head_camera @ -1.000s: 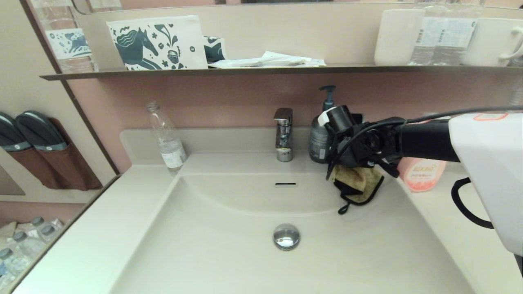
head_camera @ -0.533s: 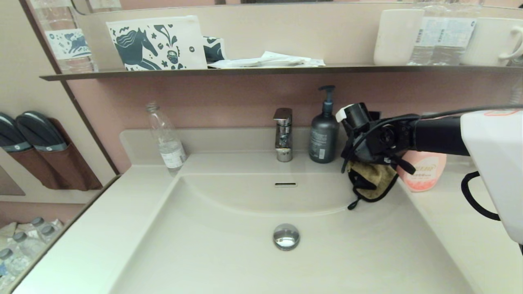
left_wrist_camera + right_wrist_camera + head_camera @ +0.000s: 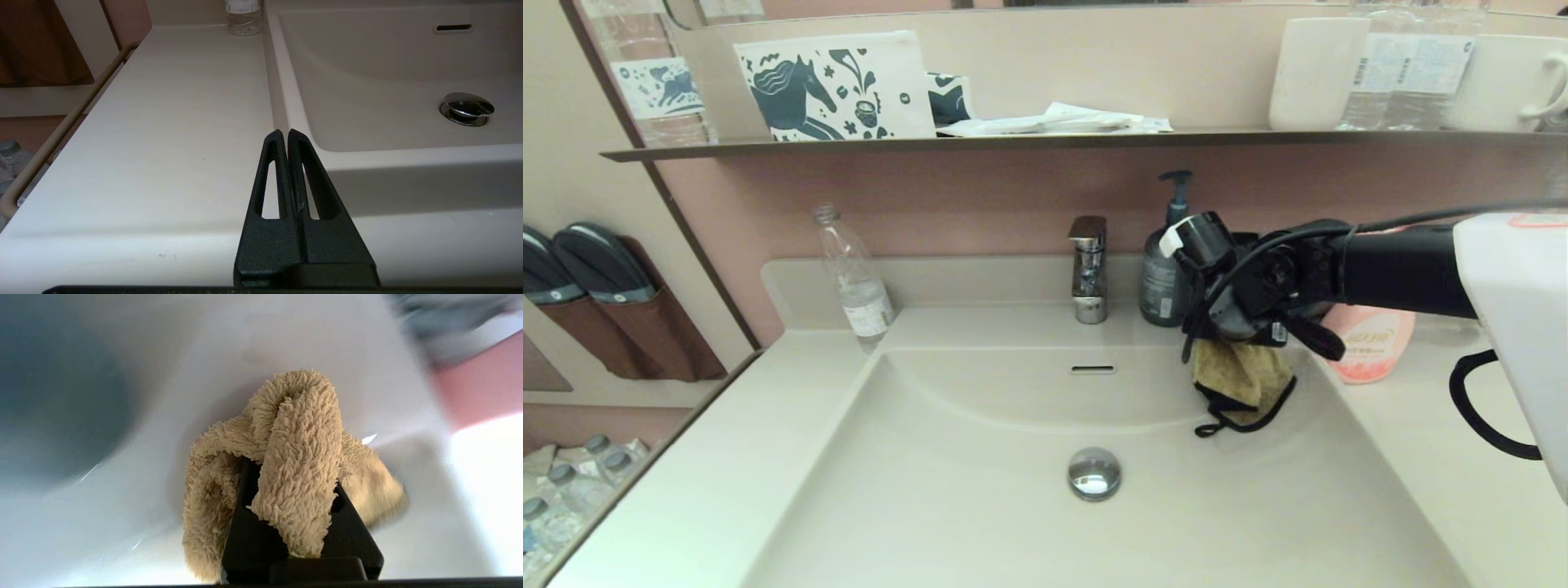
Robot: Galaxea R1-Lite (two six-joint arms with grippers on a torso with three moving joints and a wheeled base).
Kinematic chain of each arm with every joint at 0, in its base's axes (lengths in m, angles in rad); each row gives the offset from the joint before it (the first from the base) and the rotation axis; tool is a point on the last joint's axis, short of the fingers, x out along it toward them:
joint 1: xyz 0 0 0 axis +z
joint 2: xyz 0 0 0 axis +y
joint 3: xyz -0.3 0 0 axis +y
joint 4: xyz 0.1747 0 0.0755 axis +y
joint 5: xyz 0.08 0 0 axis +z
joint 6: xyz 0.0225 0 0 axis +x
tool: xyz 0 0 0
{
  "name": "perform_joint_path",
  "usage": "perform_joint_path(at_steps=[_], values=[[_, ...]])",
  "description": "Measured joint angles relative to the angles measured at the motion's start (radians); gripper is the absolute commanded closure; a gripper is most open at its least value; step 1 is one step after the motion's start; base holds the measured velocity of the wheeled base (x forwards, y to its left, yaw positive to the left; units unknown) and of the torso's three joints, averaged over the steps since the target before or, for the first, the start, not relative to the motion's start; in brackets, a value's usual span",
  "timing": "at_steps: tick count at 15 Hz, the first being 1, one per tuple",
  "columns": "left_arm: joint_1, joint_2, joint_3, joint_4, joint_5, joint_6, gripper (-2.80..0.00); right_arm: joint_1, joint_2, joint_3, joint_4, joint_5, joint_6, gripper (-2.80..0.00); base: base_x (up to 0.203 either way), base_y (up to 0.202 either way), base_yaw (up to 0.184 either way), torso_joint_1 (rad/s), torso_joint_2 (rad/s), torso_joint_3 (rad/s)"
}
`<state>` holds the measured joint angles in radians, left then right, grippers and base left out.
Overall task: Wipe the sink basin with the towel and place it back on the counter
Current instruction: Wipe the sink
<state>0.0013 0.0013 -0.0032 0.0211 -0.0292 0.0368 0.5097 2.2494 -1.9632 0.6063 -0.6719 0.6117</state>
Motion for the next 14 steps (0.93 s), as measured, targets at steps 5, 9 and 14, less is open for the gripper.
perform_joint_path(at_steps=[5,9,14], values=[[0.000,0.000,0.000,0.000,0.000,0.000,0.00,0.119,0.001,0.000,0.004,0.043,0.046,0.00,0.000,0.000,0.000,0.000,0.00,0.000],[0.000,0.000,0.000,0.000,0.000,0.000,0.00,0.217,0.020,-0.003,-0.049,0.051,0.044,0.00,0.000,0.000,0.000,0.000,0.00,0.000],[0.000,0.000,0.000,0.000,0.001,0.000,0.00,0.235,0.033,-0.004,-0.229,0.085,0.003,0.00,0.000,0.000,0.000,0.000,0.00,0.000]])
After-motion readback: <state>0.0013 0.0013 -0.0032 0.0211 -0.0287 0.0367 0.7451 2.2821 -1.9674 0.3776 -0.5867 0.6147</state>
